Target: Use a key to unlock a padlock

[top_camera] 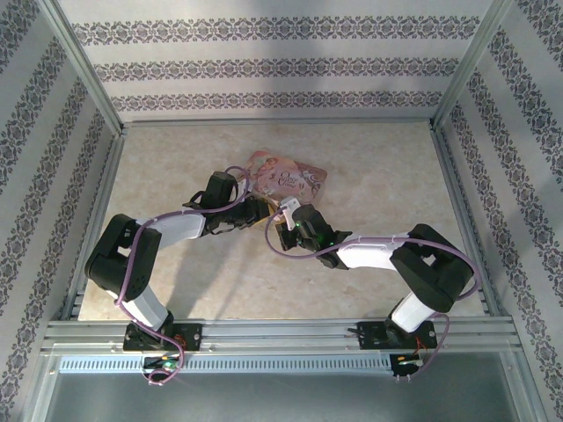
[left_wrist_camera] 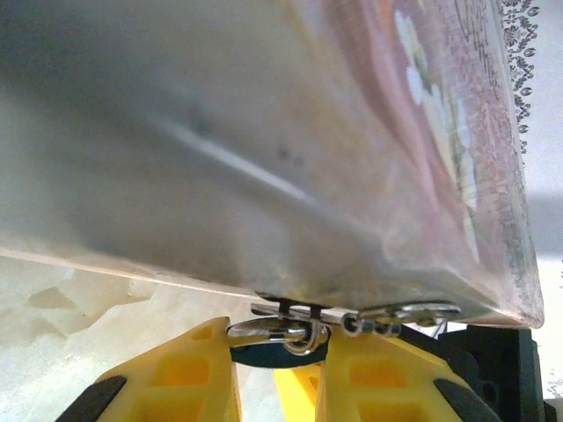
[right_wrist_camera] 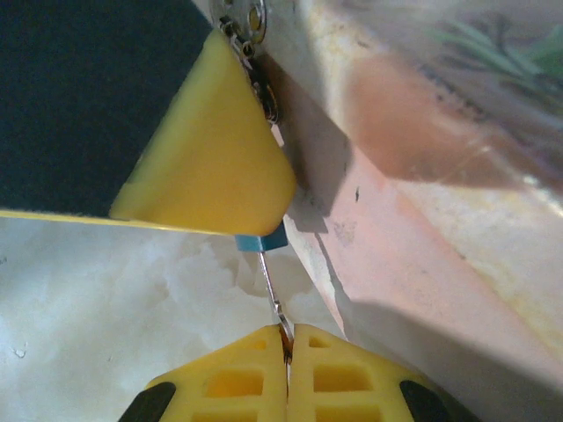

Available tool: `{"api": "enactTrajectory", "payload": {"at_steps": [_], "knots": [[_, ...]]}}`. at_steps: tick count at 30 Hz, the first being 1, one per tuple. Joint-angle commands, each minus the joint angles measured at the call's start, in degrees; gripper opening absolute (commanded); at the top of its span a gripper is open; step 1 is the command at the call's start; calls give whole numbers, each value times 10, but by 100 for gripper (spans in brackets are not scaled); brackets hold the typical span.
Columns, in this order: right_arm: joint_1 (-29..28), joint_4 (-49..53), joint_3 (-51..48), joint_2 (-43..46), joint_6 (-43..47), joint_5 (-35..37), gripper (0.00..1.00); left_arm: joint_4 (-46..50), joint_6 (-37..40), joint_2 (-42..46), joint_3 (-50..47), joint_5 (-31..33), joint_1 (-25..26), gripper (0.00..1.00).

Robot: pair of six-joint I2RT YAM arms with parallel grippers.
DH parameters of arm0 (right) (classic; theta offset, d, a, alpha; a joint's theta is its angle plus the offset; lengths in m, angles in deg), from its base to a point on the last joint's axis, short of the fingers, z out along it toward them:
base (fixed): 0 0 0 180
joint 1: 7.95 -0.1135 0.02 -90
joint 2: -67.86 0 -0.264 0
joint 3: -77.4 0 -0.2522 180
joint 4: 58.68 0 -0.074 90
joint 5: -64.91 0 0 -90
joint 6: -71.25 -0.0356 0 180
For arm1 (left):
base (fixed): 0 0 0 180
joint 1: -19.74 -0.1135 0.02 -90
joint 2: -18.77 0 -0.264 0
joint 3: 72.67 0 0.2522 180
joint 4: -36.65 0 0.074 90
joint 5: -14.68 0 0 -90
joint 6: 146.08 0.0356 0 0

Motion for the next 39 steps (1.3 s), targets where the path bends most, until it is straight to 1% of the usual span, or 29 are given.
{"api": "enactTrajectory", "payload": {"at_steps": [1, 13, 30, 39], "knots": [[10, -47, 14, -9, -11, -17, 1, 6, -4, 13, 4, -39, 12, 20], [14, -58, 39, -35, -1, -26, 1, 5, -7, 15, 8, -40, 13, 20], [27, -133, 73, -38, -14, -71, 0, 5, -17, 11, 13, -43, 21, 20], [31, -155, 109, -52, -10, -72, 1, -12, -30, 0, 9, -42, 30, 20]]}}
